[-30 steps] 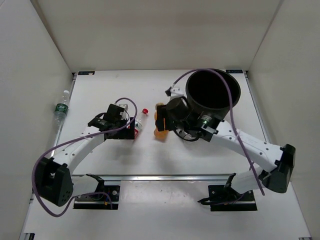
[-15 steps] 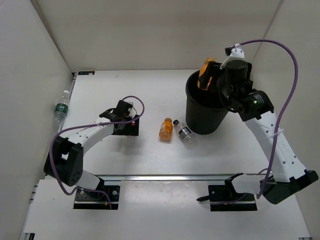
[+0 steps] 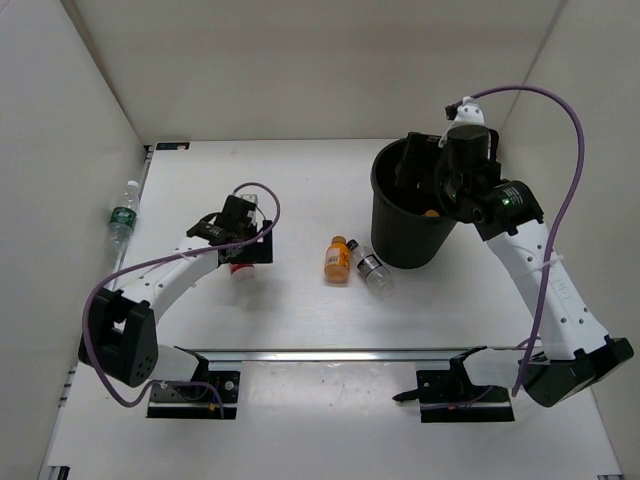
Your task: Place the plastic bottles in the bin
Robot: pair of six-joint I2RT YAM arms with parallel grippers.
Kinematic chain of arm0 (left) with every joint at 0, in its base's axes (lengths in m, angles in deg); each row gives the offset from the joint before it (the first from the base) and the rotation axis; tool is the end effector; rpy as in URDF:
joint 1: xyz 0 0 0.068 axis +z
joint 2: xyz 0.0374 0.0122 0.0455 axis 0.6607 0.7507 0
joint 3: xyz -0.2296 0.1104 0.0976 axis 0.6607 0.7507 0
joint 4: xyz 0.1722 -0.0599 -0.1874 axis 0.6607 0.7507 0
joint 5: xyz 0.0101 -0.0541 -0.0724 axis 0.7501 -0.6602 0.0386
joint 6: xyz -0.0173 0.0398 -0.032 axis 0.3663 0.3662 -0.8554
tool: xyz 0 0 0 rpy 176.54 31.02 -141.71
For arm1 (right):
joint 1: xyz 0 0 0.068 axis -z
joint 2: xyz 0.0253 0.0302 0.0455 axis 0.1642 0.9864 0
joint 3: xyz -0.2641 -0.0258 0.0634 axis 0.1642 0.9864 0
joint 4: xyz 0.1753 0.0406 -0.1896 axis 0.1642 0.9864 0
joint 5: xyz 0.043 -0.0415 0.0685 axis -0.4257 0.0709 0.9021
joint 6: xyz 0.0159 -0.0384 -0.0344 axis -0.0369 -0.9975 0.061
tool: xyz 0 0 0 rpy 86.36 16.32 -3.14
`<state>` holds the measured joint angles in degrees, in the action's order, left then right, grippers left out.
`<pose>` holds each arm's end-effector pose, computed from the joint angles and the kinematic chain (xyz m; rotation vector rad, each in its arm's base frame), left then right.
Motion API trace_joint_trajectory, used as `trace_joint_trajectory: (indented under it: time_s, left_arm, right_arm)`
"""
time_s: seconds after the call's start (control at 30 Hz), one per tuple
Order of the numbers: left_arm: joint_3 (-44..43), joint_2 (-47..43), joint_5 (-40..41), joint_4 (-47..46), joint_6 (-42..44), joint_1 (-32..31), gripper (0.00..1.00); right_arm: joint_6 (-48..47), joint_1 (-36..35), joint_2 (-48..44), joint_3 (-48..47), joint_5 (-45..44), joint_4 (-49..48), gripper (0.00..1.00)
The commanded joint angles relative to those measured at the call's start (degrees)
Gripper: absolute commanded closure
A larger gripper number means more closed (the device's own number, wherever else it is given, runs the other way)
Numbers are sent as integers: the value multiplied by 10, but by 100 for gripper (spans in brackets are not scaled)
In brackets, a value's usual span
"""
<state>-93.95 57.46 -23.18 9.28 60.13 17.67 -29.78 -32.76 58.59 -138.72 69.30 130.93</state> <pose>0.2504 -0.1045 0.2273 0.0396 2.6136 -0.0861 0.2365 0.0935 0.4502 0.0563 2.0078 0.2473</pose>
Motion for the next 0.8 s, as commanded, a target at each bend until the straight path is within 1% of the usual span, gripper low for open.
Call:
trace_joint_trajectory:
  time_s: [0.0,0.07,0.13,0.2,0.27,0.33,0.43,0.5,0.6,0.67,0.73,0.77]
  left_arm:
    - [-26,-36,30,10,-14,12,1]
    - [-26,-43,60,21,-30,24,1]
    - [-32,-50,87,33,-52,51,1]
    - [-27,-54,101,40,-66,94,2]
    - [-18,-52,125,45,-81,122,1]
    - [-10,-45,133,34,-80,137,1]
    - [-3,-13,103,5,-75,144,1]
    - [4,4,83,-17,-77,140,1]
    - [0,49,94,-4,-83,135,2]
    - [-13,79,95,3,-90,137,1]
    - [-14,89,105,18,-94,144,1]
    - [-13,91,129,24,-100,146,1]
  right_arm:
    - [-21,-26,-31,7,-12,-31,1]
    - [-32,-56,-45,19,-15,-41,1]
    - [-43,-88,-42,11,-27,-26,1]
    - [-47,-128,-34,4,-38,-19,1]
    - [-55,-150,-27,0,-40,-14,0]
    - [-59,-177,-31,-1,-32,-24,1]
    - [-70,-211,-24,-12,-38,-32,1]
    - [-74,-220,-20,-30,-42,-22,0]
    - [-82,-244,-9,-46,-62,0,1]
    - [-75,-242,-23,-45,-73,3,1]
    - [-66,-224,-33,-36,-66,9,1]
    - [-64,-211,-41,-27,-55,7,1]
